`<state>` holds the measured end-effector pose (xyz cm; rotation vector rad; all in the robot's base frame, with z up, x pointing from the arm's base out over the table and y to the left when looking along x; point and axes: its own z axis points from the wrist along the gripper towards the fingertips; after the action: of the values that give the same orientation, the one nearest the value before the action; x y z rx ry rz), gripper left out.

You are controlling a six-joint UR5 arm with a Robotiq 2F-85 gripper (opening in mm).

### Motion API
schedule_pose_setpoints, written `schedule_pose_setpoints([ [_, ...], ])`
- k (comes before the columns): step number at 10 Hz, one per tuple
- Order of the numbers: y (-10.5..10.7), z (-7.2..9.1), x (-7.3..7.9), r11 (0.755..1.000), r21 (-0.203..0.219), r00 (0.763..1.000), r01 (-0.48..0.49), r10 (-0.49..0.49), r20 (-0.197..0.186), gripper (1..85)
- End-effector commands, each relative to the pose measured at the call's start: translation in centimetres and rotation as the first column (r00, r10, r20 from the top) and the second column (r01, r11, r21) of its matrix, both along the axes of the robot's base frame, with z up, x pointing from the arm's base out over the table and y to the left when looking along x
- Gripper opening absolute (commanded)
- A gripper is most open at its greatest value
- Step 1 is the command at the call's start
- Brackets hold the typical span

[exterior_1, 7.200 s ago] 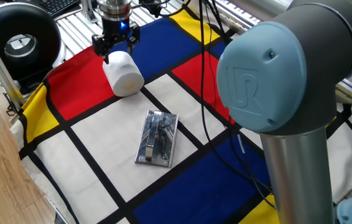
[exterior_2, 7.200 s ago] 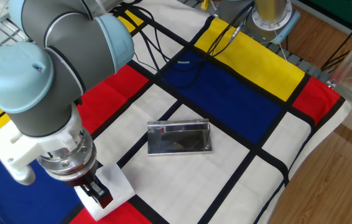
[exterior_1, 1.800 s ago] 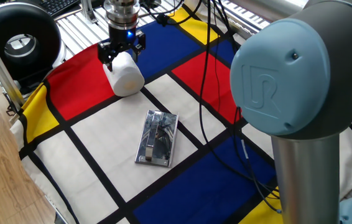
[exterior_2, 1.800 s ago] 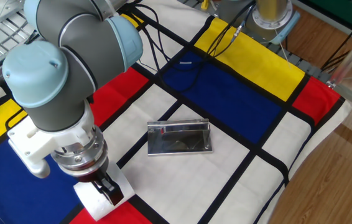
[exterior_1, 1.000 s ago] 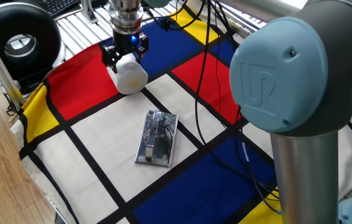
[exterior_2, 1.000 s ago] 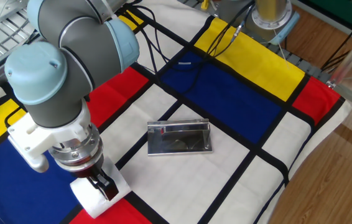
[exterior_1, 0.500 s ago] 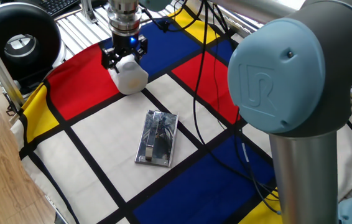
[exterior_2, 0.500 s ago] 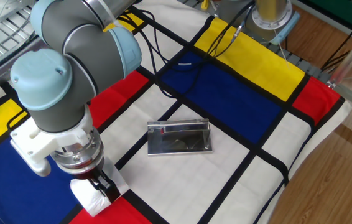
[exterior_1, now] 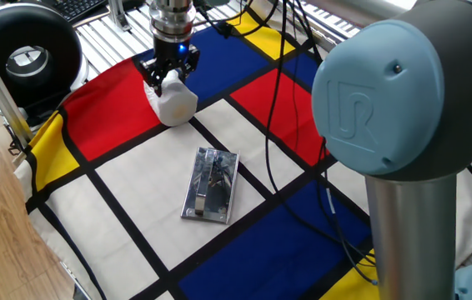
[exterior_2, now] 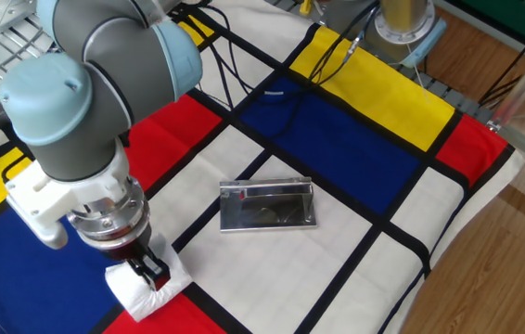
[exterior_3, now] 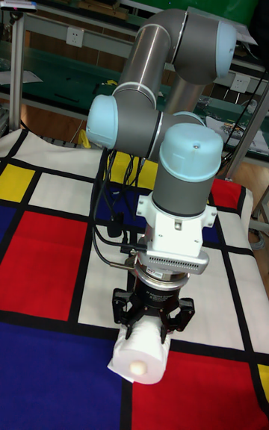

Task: Put the toilet paper on its holder

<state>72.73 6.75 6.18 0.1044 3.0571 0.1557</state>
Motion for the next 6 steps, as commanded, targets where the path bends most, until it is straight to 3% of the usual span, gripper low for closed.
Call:
schedule_pose_setpoints([
  [1, 1.2, 1.0, 0.3, 1.0, 0.031, 1.0, 0.005, -0.005, -0.001, 1.3],
  [6, 0.4, 2.1, -0.4, 1.0, -0.009, 0.999, -0.004, 0.004, -0.033, 1.3],
])
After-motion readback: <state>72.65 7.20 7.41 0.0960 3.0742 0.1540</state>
